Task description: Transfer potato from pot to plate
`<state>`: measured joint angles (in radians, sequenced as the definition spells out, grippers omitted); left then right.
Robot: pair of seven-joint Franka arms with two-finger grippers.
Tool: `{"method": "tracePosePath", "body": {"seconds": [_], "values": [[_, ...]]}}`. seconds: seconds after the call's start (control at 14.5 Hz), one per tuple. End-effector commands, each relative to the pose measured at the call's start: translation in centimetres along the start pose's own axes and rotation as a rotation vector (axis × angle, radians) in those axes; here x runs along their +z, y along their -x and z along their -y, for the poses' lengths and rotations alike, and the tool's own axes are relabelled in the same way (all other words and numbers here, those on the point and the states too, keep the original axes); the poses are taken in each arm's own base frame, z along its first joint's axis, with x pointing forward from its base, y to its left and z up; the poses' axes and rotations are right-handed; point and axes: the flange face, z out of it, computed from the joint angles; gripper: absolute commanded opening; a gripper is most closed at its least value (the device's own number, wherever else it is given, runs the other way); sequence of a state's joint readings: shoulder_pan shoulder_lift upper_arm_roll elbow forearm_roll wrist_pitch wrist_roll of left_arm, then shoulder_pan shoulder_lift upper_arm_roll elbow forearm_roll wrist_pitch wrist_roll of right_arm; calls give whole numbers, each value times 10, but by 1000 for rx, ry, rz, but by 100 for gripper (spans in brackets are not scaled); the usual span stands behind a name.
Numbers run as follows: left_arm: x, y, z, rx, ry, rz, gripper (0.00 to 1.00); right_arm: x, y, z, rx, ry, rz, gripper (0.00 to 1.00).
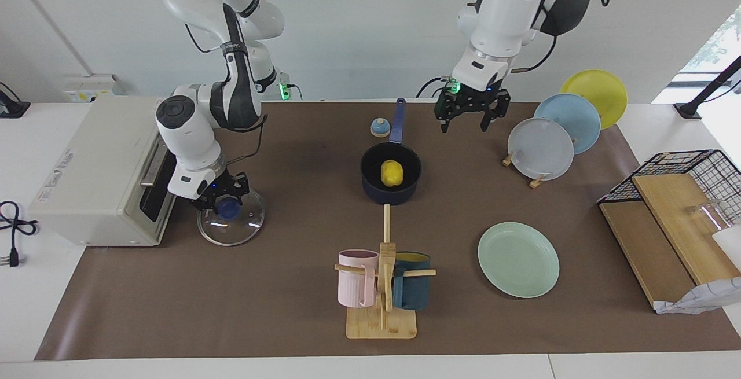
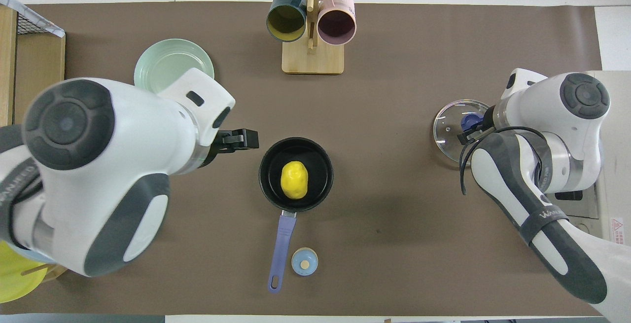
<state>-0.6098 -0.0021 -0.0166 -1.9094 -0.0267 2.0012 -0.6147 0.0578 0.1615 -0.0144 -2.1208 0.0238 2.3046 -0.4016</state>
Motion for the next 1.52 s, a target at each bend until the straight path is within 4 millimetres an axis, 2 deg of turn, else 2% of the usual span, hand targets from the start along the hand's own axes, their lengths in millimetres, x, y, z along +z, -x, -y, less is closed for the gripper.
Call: {"method": "tracePosePath", "body": {"seconds": [0.0,0.07,0.14,0.21,0.34,0.55,0.62,0.76,0.83,1.1,1.24,1.45], "values": [[63,1,-27,4,-9,18,100,-3,14,6,16,0,-34,51],[70,3,-29,17,-5,13,100,1,16,6,7,1,-37,66],[78,11,-35,56,3,5,100,0,15,7,9,4,-44,97],[85,16,-38,69,10,-3,100,-3,12,7,10,4,-45,100],[101,26,-42,87,5,5,100,-21,0,7,8,4,-49,100],[118,26,-44,116,-7,16,100,-100,-34,20,113,-21,-3,100],[124,31,-43,123,-12,23,100,-132,-41,22,191,-21,25,100],[135,34,-41,144,2,4,100,-184,-44,22,284,-14,40,100],[141,35,-40,144,2,4,100,-202,-41,20,294,-12,65,100],[159,41,-48,161,-5,13,100,-243,-4,14,320,0,121,100],[171,41,-48,169,-20,21,100,-242,2,3,344,-13,120,100],[183,40,-48,182,-37,19,100,-237,8,-4,361,-15,127,100]]}}
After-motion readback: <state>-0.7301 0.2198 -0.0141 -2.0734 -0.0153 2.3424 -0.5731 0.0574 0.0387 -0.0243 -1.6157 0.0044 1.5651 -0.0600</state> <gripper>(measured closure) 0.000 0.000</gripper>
